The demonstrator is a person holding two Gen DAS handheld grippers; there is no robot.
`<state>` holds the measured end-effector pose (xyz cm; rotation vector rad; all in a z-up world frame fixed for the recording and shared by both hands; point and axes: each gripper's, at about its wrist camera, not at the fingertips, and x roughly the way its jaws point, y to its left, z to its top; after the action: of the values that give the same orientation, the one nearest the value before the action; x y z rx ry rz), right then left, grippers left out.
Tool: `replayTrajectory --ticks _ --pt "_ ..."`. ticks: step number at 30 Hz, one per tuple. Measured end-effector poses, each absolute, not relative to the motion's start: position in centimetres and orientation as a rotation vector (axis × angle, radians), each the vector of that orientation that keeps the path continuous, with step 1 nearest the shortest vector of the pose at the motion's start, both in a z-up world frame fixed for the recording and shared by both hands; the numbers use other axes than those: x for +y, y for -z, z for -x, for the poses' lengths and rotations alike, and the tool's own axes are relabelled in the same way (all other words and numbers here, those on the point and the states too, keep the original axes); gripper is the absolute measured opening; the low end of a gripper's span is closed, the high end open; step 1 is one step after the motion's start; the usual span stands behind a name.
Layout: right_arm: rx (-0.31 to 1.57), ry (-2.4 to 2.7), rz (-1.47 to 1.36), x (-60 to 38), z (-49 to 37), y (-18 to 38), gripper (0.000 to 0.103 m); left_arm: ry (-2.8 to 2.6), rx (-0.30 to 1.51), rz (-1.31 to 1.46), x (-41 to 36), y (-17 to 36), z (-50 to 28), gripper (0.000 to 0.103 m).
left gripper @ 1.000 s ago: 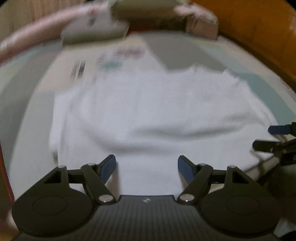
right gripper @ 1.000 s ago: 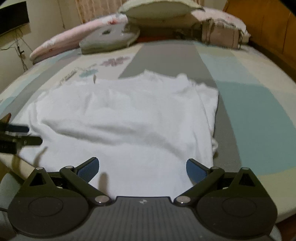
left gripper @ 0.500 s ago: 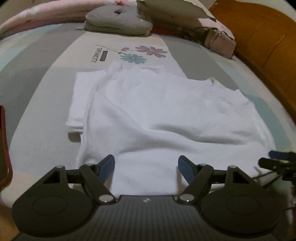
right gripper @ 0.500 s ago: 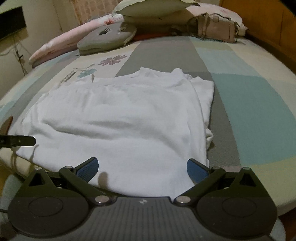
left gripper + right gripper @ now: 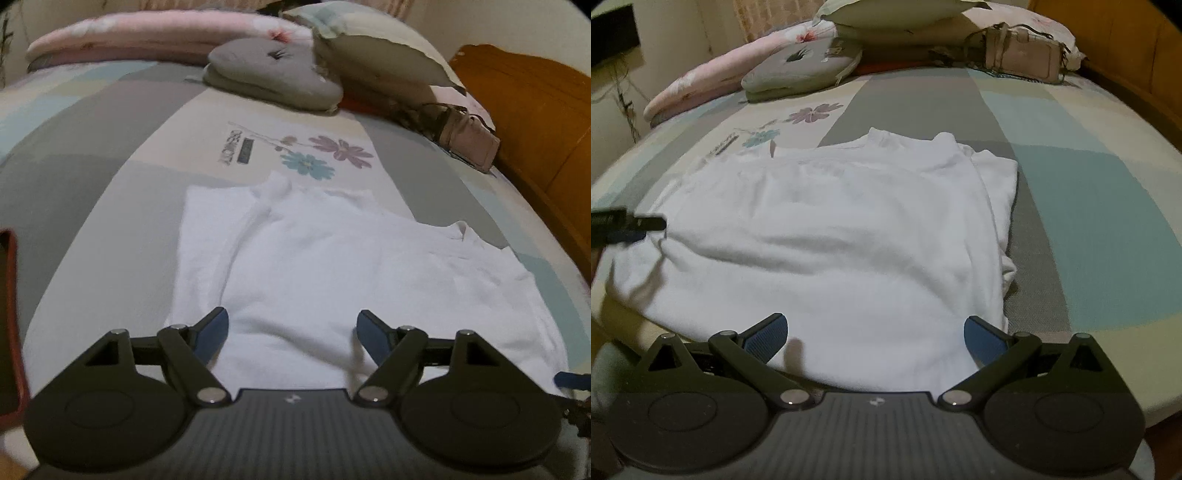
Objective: Fold clothes
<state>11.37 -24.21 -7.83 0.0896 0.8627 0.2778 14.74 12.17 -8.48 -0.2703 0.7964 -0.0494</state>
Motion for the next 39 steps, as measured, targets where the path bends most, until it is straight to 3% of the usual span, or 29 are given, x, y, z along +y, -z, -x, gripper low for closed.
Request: replayTrajectory --ticks 5,10,15,20,26,39 --pt "0.759 -0.347 -0.214 -24.8 -12.7 5.0 0.103 0.092 0.732 0.256 11.9 5.6 -14.9 0.078" --pt "0.696 -0.392 -0.192 -23.4 -15.8 4.2 0.103 0.08 0.764 0.233 11.2 7.2 -17.1 0.08" --pt "0.825 -0.291 -0.219 -23.5 -18.5 7.8 0.103 0.028 0.807 0.167 10.6 8.1 -17.9 0.076" --pt "0.785 -0.322 -0.273 -24.4 -18.3 7.3 0.103 0.138 0.751 0.154 10.0 6.5 -19.0 0.078" --pt "0.818 -0.247 -0.29 -25.2 -21.0 8.3 0.103 0.113 0.818 0.089 9.1 8.7 -22.0 0.078" --pt "0.802 -0.269 -0.188 -24.2 -21.1 8.7 0.103 0.15 0.813 0.194 11.3 7.0 -21.8 0.08"
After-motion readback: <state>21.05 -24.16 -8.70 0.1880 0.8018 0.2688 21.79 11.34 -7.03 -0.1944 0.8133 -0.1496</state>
